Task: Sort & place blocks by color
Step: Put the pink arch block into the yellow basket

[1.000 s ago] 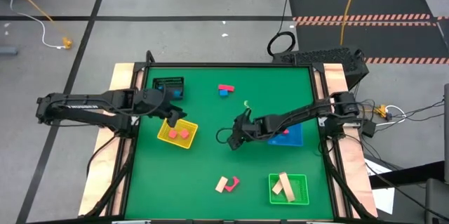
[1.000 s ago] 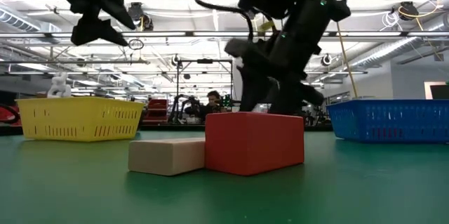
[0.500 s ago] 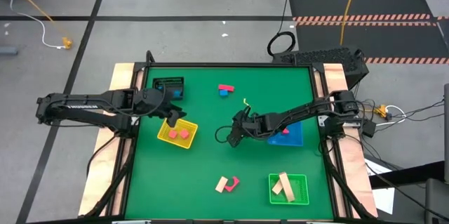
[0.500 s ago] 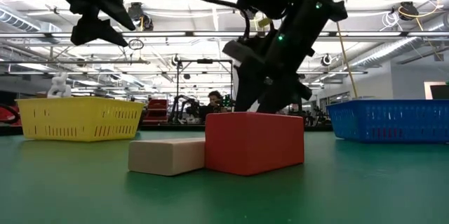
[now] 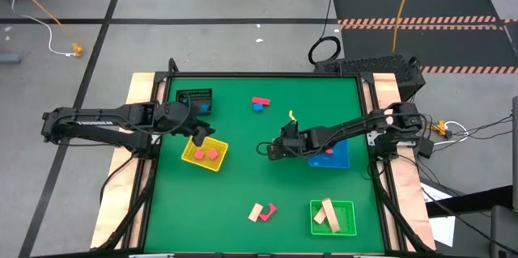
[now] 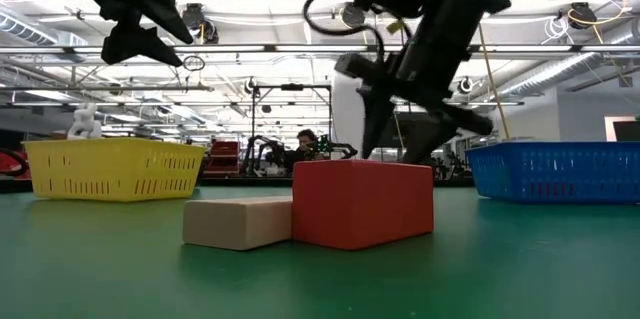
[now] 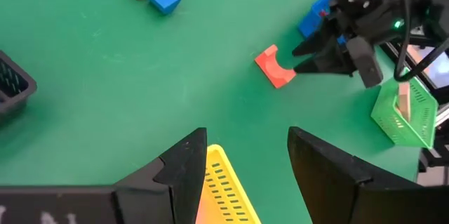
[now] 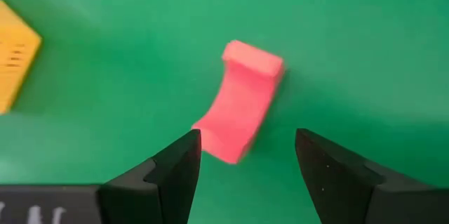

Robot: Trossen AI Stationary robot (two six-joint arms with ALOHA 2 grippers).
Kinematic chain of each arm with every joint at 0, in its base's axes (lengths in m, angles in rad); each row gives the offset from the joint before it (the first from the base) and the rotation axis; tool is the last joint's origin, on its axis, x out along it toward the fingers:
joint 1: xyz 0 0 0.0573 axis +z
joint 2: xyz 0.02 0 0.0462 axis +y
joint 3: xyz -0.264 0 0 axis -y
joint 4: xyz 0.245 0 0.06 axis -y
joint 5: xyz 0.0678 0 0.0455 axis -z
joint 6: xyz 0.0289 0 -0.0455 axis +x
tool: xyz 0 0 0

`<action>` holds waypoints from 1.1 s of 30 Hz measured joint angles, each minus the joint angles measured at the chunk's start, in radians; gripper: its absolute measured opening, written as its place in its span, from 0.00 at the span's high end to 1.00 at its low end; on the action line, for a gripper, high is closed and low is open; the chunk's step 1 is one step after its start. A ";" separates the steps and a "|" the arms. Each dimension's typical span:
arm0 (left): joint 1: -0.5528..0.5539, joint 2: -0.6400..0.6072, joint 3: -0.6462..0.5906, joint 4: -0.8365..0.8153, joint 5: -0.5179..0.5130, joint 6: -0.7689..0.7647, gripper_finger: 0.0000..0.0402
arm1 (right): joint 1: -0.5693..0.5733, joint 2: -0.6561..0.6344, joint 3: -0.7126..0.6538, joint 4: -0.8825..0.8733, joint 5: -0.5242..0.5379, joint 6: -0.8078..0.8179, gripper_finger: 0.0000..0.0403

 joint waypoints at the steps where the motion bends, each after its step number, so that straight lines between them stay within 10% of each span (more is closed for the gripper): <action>1: 0.000 0.000 0.000 0.000 -0.006 0.006 0.50 | 0.000 0.009 -0.004 0.021 -0.002 0.005 0.45; 22: 0.001 0.000 0.000 0.000 -0.025 0.020 0.50 | -0.016 0.062 -0.005 0.137 0.021 -0.011 0.45; 33: 0.001 0.000 0.000 -0.001 -0.025 0.030 0.50 | -0.015 -0.023 -0.005 -0.143 -0.029 -0.061 0.45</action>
